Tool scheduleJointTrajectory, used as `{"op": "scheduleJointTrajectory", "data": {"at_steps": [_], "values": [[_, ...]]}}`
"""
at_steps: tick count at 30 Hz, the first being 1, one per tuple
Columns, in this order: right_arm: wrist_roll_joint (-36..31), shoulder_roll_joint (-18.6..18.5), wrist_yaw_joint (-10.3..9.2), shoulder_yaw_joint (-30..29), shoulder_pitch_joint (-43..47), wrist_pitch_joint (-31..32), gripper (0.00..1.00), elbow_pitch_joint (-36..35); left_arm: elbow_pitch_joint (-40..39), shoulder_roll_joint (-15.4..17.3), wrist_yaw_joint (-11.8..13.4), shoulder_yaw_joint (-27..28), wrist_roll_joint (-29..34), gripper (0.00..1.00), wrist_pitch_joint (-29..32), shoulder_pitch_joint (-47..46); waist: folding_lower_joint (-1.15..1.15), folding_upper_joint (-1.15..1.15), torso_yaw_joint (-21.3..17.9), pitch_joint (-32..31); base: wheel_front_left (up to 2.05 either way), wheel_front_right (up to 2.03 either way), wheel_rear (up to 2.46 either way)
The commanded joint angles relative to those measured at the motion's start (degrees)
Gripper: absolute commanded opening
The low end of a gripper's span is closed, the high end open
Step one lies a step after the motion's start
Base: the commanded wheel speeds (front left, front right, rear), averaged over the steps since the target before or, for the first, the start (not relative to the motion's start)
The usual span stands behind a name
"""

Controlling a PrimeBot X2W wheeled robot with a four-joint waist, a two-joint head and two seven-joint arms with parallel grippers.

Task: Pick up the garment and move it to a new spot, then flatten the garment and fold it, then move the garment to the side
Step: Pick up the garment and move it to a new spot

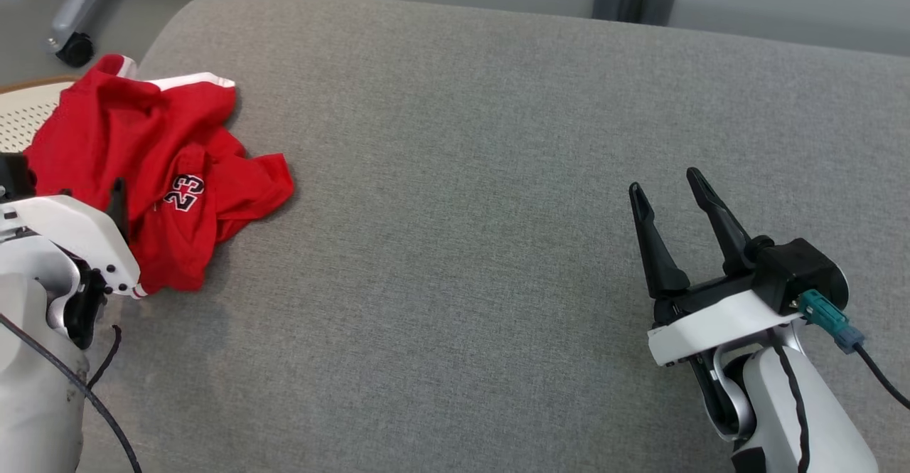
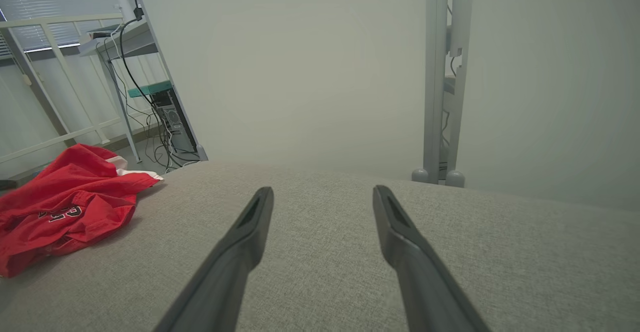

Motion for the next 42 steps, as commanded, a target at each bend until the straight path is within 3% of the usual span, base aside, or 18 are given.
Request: {"op": "scheduleJointTrajectory", "data": {"at_steps": [1, 9, 10, 11, 21, 26, 31, 42], "values": [[-0.3, -0.5, 0.13, 0.0, -0.8, 0.2, 1.0, 0.0, 2.3, 0.0, -0.5, 0.0, -0.6, 1.0, 0.7, -1.3, 0.0, 0.0, -1.2, 1.7, 0.0, 0.0, 0.0], [-0.5, -0.5, 0.13, 1.1, -2.3, 0.3, 1.0, -0.2, 13.0, -0.1, -1.5, 1.2, -3.2, 1.0, 1.3, -3.4, 0.0, 0.0, -2.4, 4.1, 0.0, 0.0, 0.0], [-0.6, -0.5, 0.13, 1.0, -2.5, 0.3, 1.0, -0.2, 13.5, 0.2, -1.5, 1.3, -3.2, 0.46, 0.4, -3.8, 0.0, 0.0, -2.5, 4.2, 0.0, 0.0, 0.0], [-0.8, -0.5, 0.12, 1.0, -2.6, 0.3, 1.0, -0.2, 14.0, 0.6, -1.3, 1.5, -3.4, 0.0, -0.5, -4.4, 0.0, 0.0, -2.5, 4.3, 0.0, 0.0, 0.0], [-0.8, -0.5, 0.12, -1.8, -1.1, 0.0, 1.0, -0.4, 12.1, 3.5, -0.2, 0.3, -0.7, 0.0, -17.4, -8.8, 0.0, 0.0, -1.5, 1.3, 0.0, 0.0, 0.0], [0.1, -0.5, 0.13, -2.3, 0.2, -0.3, 1.0, -0.7, 6.0, 4.7, 0.5, -0.2, 1.1, 0.0, -20.8, -8.8, 0.0, 0.0, -1.3, -1.7, 0.0, 0.0, 0.0], [0.9, -0.5, 0.12, -3.1, 1.8, -0.6, 1.0, -1.1, -7.6, 4.0, 2.2, 0.3, 3.5, 0.0, -21.0, -4.0, 0.0, 0.0, -1.4, -4.6, 0.0, 0.0, 0.0], [1.5, -0.5, 0.12, -4.1, 4.9, -0.7, 1.0, -3.2, -37.3, 0.2, 7.0, -0.8, 5.6, 0.0, -19.1, 16.1, 0.0, 0.0, -4.2, -7.8, 0.0, 0.0, 0.0]]}}
